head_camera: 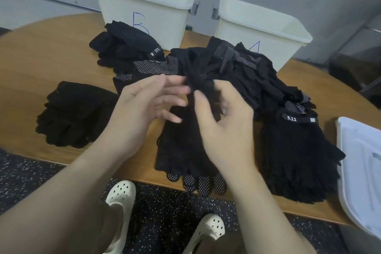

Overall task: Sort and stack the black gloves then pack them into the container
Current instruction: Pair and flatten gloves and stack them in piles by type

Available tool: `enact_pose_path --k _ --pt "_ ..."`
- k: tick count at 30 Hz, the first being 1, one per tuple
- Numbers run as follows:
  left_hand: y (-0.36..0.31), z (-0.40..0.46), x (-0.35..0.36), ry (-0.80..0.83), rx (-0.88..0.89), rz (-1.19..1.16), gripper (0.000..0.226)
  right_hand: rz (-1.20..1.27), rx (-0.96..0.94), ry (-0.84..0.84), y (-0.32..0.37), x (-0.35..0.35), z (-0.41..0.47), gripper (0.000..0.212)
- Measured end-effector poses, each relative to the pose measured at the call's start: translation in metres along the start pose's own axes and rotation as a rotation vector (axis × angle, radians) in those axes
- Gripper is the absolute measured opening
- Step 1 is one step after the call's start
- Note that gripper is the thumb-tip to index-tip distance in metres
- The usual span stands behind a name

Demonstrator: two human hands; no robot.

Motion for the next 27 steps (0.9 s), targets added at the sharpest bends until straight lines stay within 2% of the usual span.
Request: enact_pose_path --k 4,6,8,10,12,15,17,19,21,23,27 --pt "-0.001 0.0 -0.01 -0.093 0.069 0.235 0.023 0.358 0.203 0.108 -0.006 -0.013 0.003 0.014" --pt "-0.001 0.001 -0.013 -0.042 0.011 0.204 0.039 0.611 0.352 0.232 -0.004 -0.016 0.002 0.024" --pt "-0.002 -0.001 -0.013 0.073 -0.059 0.155 0.047 0.729 0.481 0.364 -0.002 -0.017 0.0 0.028" --pt "-0.002 -0.003 -0.011 0.132 -0.108 0.127 0.057 0.711 0.554 0.428 -0.006 -0.016 -0.002 0.029" --pt "-0.001 -0.004 -0.01 0.122 -0.142 0.092 0.069 0.637 0.594 0.391 -0.015 -0.013 -0.002 0.024" --pt "0.001 -0.003 -0.007 0.072 -0.167 0.127 0.057 0.496 0.633 0.288 -0.027 -0.014 0.0 0.023" --pt "0.002 -0.003 -0.008 0.015 -0.184 0.173 0.047 0.381 0.655 0.308 -0.029 -0.017 0.002 0.029" --pt "0.003 -0.003 -0.009 0.004 -0.2 0.207 0.054 0.271 0.67 0.379 -0.03 -0.019 0.001 0.034" --pt "0.005 -0.004 -0.009 0.016 -0.235 0.243 0.06 0.205 0.653 0.395 -0.03 -0.019 0.0 0.025" --pt "0.007 -0.005 -0.012 0.015 -0.272 0.307 0.051 0.172 0.626 0.364 -0.032 -0.019 0.0 0.017" --pt "0.01 -0.007 -0.017 0.004 -0.29 0.455 0.042 0.133 0.641 0.317 -0.041 -0.024 -0.001 0.022"
Point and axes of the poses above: each hand's wrist, its own z-axis towards the middle knuckle, its own x-axis out of the palm, y = z × x, the point moved 3 cm from there along z, towards the middle knuckle, and after that the axes turned 2 degrees about -z, right-handed, at the moved point
